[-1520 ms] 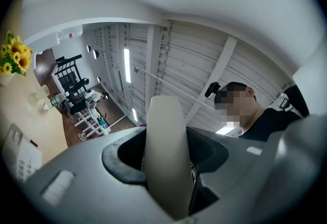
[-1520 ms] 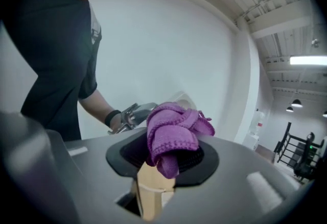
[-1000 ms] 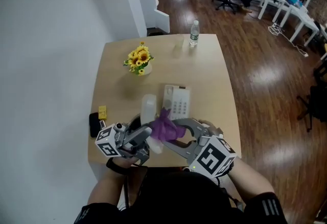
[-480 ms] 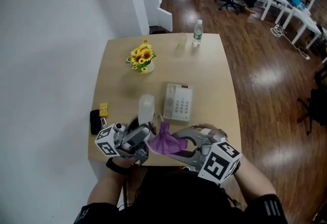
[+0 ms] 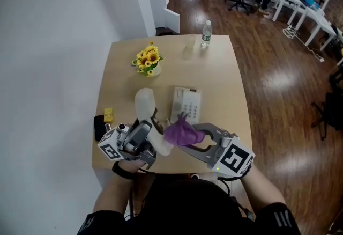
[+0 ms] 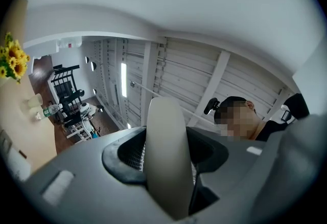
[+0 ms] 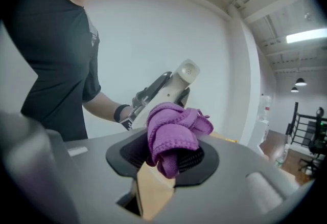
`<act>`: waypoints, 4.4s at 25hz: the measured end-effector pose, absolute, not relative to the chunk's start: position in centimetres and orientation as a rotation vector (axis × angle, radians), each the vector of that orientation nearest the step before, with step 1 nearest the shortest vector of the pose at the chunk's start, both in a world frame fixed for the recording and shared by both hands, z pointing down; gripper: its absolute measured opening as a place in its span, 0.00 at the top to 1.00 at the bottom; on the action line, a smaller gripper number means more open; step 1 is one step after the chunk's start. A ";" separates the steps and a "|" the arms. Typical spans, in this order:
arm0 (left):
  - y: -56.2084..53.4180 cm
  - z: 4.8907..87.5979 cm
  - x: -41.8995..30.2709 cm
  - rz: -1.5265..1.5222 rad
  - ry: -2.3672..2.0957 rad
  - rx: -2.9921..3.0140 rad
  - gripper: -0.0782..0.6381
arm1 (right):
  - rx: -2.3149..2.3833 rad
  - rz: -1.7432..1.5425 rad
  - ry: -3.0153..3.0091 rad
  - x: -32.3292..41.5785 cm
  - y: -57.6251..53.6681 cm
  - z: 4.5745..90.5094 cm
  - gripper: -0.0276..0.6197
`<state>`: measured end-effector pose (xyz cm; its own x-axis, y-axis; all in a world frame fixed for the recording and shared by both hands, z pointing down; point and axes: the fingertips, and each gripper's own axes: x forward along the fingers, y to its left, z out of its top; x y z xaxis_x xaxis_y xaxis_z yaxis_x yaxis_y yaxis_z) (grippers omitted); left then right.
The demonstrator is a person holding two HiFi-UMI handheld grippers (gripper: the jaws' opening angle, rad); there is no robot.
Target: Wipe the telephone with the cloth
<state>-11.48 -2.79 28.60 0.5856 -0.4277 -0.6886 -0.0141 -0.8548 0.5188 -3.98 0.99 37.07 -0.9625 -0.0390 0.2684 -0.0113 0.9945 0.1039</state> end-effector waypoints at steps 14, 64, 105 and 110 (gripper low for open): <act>-4.1 31.0 -12.3 -1.149 -0.476 2.323 0.59 | -0.207 0.012 -2.914 -4.1 6.0 39.2 0.74; -11.1 48.9 -17.3 -0.393 -0.913 2.222 0.58 | 0.175 -0.394 -1.918 -10.0 -13.6 74.5 0.74; -23.7 71.0 -10.5 0.520 -1.427 1.812 0.58 | 0.670 0.510 -2.502 4.3 -0.3 57.1 0.74; -24.4 72.5 -9.8 0.601 -1.439 1.773 0.58 | 0.716 0.534 -2.509 5.4 1.2 56.3 0.74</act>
<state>-9.80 -24.43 72.48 0.2540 -0.6035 0.7558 -0.9619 -0.0756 0.2629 5.40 1.23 56.32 -0.7513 -0.3855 0.5356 -0.5702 0.7879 -0.2327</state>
